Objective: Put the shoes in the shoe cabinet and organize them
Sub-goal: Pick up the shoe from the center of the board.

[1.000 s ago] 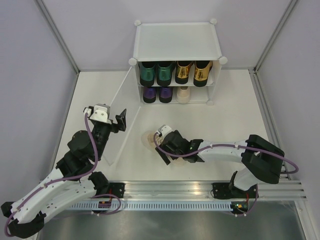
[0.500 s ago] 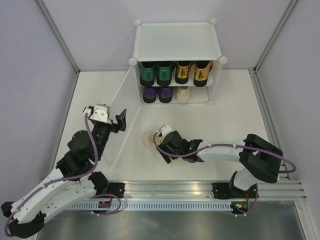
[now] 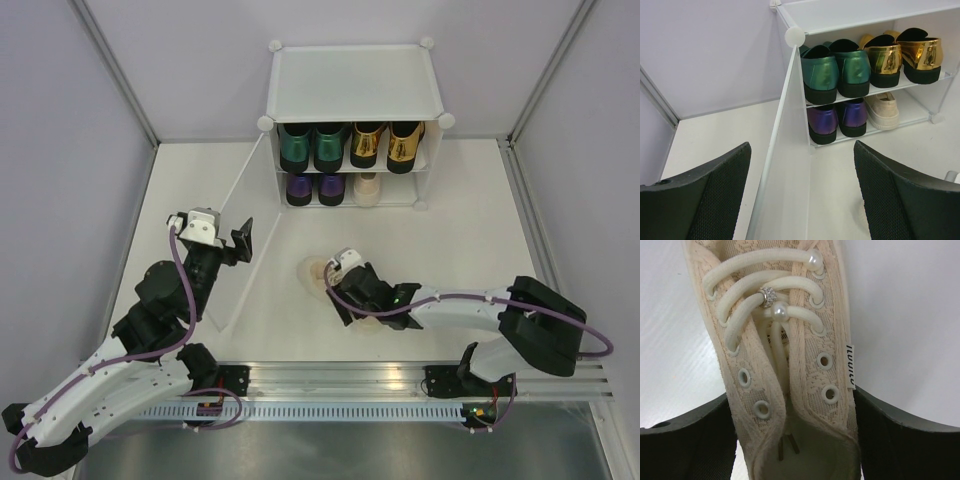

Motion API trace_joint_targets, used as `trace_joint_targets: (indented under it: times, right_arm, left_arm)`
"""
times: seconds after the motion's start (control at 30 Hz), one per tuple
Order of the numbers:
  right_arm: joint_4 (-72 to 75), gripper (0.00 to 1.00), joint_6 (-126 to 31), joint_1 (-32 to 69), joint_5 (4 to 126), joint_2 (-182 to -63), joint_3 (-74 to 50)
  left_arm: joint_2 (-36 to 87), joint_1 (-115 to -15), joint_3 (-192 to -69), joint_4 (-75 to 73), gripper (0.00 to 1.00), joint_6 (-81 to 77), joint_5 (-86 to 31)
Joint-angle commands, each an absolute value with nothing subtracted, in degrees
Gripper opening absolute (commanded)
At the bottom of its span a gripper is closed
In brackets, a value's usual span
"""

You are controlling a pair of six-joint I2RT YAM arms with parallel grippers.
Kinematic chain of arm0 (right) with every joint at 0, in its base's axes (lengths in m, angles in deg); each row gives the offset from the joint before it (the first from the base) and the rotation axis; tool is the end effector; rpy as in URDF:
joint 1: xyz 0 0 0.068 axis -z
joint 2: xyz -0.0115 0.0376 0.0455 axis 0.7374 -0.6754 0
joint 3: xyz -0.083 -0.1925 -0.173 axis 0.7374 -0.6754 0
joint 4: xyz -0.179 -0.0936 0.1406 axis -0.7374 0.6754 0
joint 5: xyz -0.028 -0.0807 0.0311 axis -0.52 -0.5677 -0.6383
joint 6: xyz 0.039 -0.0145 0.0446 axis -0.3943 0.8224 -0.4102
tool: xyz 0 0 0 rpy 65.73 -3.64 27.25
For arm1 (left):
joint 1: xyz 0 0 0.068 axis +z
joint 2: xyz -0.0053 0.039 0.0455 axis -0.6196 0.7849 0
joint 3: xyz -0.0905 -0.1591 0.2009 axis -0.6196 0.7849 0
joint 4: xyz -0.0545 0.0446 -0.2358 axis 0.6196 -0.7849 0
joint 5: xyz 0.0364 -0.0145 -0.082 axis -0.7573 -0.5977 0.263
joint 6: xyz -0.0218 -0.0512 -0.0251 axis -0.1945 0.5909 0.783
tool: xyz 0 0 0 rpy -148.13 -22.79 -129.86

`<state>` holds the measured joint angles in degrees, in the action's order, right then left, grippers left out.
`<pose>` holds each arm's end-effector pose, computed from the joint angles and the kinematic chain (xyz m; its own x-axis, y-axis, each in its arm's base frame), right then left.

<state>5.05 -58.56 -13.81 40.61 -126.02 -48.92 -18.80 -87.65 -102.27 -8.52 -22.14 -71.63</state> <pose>0.1429 0.2332 0.1616 -0.5836 -0.4475 -0.6776 -0.5955 0.8031 -0.0175 0.0949 -0.0695 0.3718 0.1174 0.0503 -0.9918 0.2212 0.9723 0.0754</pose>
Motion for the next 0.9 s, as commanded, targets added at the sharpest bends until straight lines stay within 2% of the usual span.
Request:
trace_joint_targets:
  times: [0.0,0.03,0.17,0.33,0.6,0.87]
  right_arm:
    - [4.58,0.05,-64.23,-8.33,35.92,-118.59,-53.6]
    - [4.67,0.01,-65.29,-6.47,35.74,-117.09,-54.32]
    - [6.42,0.02,-67.06,-0.13,33.46,-109.37,-56.25]
    - [7.92,0.02,-68.2,8.83,35.12,-106.44,-56.35]
    - [9.24,0.03,-67.06,19.99,38.9,-111.97,-48.46]
    - [11.17,0.06,-64.25,22.9,36.09,-120.67,-36.32]
  left_arm:
    - [-17.92,-87.86,-101.37,-9.73,0.86,-20.79,-72.14]
    - [-17.83,-87.94,-101.37,-9.73,0.86,-20.88,-72.14]
    - [-18.01,-87.94,-101.36,-9.73,0.86,-20.79,-72.23]
    - [-18.36,-87.94,-101.37,-9.64,0.86,-20.88,-72.05]
    - [-18.71,-87.94,-101.45,-9.82,0.86,-20.53,-71.88]
    - [-19.23,-87.94,-101.54,-9.9,0.87,-20.61,-71.88]
